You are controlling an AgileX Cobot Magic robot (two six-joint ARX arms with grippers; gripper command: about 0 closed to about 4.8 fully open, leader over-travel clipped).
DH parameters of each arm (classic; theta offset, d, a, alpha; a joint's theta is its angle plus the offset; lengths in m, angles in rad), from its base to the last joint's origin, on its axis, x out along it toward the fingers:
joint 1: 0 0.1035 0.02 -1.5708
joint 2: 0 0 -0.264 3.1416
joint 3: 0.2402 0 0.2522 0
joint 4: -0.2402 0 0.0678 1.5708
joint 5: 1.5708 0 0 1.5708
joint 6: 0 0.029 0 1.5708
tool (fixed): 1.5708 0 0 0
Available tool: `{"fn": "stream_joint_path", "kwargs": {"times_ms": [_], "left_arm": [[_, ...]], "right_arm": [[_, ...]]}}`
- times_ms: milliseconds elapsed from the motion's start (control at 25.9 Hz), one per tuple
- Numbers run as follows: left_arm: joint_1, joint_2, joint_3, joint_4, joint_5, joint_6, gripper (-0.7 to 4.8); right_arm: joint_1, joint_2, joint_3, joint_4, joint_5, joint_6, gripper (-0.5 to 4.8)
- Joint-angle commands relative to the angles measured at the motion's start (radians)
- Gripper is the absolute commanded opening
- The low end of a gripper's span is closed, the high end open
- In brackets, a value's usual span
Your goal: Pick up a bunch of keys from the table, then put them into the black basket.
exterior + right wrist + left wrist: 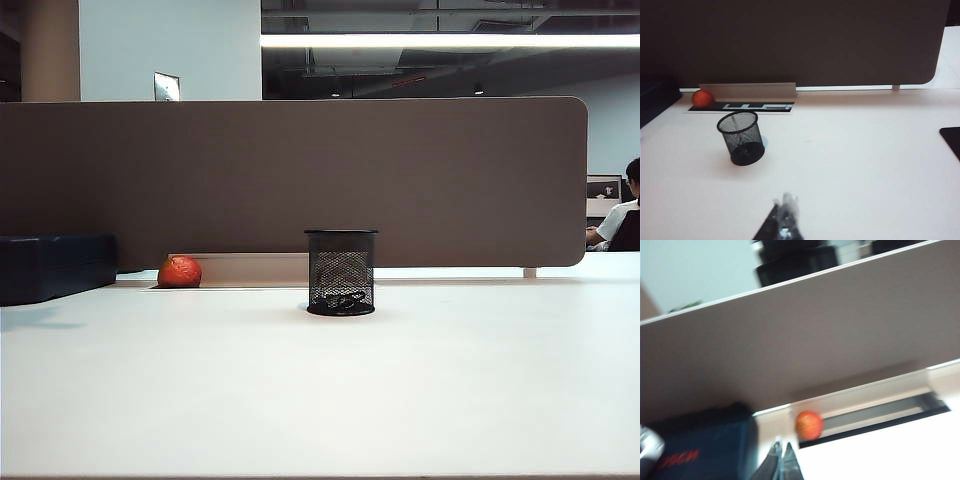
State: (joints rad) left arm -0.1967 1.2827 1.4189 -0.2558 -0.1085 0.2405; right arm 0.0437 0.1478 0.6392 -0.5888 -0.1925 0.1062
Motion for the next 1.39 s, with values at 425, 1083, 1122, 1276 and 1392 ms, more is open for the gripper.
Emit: {"fn": "stream_joint_path", "kwargs": {"times_ms": [425, 1083, 1122, 1276, 1392], "left_arm": [[0.260, -0.344, -0.190, -0.029, 0.137, -0.068, -0.06], [0.240, -1.081, -0.804, 0.047, 0.270, -0.283, -0.06], [0.240, -1.131, -0.857, 0.053, 0.267, -0.282, -0.06], [0.240, -1.250, -1.002, 0.077, 0.270, -0.284, -0.06], [0.240, -1.276, -1.078, 0.117, 0.270, -0.317, -0.06]], "right_arm": [[0.000, -0.033, -0.037, 0.144, 0.090, 0.006, -0.06], [0.002, -0.145, -0.267, 0.241, 0.071, 0.069, -0.06], [0.002, -0.145, -0.280, 0.263, 0.088, 0.069, -0.06], [0.003, -0.145, -0.313, 0.335, 0.097, 0.069, -0.06], [0.003, -0.145, -0.328, 0.339, 0.097, 0.069, -0.06]]}}
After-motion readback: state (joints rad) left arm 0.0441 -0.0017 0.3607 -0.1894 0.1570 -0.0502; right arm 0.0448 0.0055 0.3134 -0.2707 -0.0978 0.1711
